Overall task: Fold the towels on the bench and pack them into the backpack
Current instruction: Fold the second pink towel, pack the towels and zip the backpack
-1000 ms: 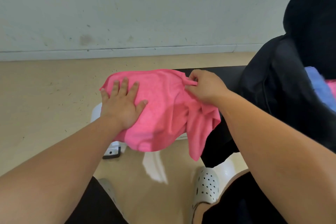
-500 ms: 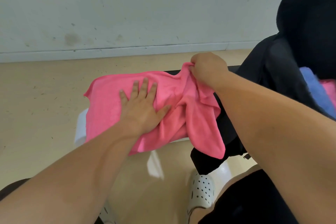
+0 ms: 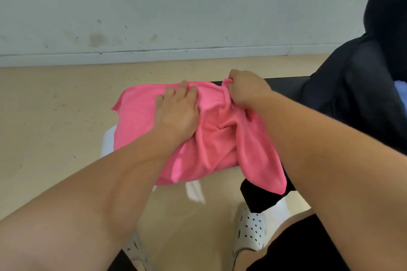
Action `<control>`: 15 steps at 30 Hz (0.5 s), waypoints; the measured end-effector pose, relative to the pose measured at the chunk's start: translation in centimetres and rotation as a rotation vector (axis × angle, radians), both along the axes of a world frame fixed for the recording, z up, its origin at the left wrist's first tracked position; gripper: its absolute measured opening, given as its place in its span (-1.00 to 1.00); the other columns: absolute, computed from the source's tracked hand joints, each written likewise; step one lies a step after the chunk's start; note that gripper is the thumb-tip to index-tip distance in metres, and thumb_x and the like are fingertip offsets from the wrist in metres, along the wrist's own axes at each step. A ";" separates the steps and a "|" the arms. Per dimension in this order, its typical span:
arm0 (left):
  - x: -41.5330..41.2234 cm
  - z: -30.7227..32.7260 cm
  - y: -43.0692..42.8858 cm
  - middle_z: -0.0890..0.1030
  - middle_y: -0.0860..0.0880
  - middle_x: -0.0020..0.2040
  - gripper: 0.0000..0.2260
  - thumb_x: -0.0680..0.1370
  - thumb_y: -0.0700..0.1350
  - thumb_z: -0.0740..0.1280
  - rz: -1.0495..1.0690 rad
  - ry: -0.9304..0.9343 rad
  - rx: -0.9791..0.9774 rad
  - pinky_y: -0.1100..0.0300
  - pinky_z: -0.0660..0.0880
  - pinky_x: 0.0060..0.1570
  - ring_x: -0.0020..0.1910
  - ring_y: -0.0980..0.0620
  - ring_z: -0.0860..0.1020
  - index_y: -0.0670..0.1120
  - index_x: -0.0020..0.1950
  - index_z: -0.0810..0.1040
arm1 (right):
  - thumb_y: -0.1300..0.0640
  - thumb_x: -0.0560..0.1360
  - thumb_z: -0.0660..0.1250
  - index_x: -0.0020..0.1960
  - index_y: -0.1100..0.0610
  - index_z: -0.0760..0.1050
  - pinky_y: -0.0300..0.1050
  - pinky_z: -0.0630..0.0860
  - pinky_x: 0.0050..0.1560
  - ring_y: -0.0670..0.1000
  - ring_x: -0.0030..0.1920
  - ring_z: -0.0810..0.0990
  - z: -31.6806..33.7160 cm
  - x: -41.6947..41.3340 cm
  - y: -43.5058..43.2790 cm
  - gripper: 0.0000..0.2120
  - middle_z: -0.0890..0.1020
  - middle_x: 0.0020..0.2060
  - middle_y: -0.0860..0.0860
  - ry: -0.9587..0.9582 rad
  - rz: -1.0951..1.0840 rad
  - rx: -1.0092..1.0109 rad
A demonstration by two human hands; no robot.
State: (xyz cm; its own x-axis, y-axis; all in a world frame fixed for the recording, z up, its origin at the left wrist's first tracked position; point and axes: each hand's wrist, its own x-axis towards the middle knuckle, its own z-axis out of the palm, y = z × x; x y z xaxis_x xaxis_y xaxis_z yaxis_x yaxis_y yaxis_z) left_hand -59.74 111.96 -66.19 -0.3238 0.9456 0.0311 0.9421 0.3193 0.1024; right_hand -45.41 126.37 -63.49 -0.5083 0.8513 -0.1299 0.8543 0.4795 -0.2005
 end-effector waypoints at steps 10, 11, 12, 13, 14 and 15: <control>-3.7 -0.8 2.0 0.49 -0.26 0.05 -0.87 0.59 -0.23 0.20 0.022 -0.069 0.148 -0.07 0.35 -0.14 -0.03 -0.28 0.49 -0.21 0.10 0.47 | -0.11 0.65 0.14 0.27 -0.02 0.49 -0.04 0.45 -0.18 0.14 -0.09 0.57 -3.6 0.0 -3.2 -0.70 0.54 0.05 0.06 0.182 0.018 0.211; -4.1 -0.6 1.8 0.49 -0.26 0.05 -0.87 0.59 -0.24 0.20 0.006 -0.068 0.147 -0.06 0.32 -0.15 -0.03 -0.28 0.49 -0.21 0.10 0.47 | -0.11 0.65 0.14 0.27 -0.02 0.50 -0.03 0.48 -0.15 0.13 -0.08 0.57 -3.5 -0.4 -3.3 -0.70 0.55 0.04 0.05 0.193 0.027 0.205; -4.7 -0.6 1.6 0.49 -0.26 0.05 -0.87 0.59 -0.24 0.19 -0.002 -0.069 0.138 -0.04 0.29 -0.15 -0.02 -0.28 0.49 -0.21 0.10 0.46 | -0.11 0.65 0.15 0.26 -0.03 0.51 -0.02 0.50 -0.12 0.12 -0.07 0.58 -3.5 -1.1 -3.4 -0.71 0.57 0.03 0.05 0.209 0.037 0.184; -5.6 -0.4 1.3 0.49 -0.25 0.05 -0.87 0.59 -0.25 0.19 -0.001 -0.071 0.127 -0.01 0.26 -0.16 -0.01 -0.28 0.48 -0.20 0.10 0.46 | -0.10 0.65 0.16 0.23 -0.02 0.52 0.00 0.51 -0.09 0.11 -0.06 0.58 -3.4 -1.9 -3.5 -0.72 0.59 0.01 0.04 0.233 0.050 0.153; -6.6 -0.2 1.1 0.48 -0.24 0.05 -0.88 0.58 -0.25 0.19 0.011 -0.073 0.116 -0.01 0.25 -0.17 -0.01 -0.28 0.48 -0.19 0.09 0.46 | -0.10 0.64 0.16 0.20 -0.02 0.53 0.01 0.52 -0.06 0.10 -0.05 0.58 -3.3 -2.8 -3.7 -0.73 0.60 -0.01 0.03 0.261 0.067 0.117; -7.7 0.1 0.7 0.48 -0.24 0.03 -0.89 0.57 -0.25 0.20 0.031 -0.069 0.110 -0.01 0.27 -0.17 -0.01 -0.28 0.49 -0.18 0.06 0.46 | -0.11 0.64 0.17 0.17 -0.02 0.54 0.01 0.52 -0.04 0.08 -0.05 0.58 -3.2 -3.7 -3.9 -0.73 0.62 -0.03 0.01 0.288 0.085 0.078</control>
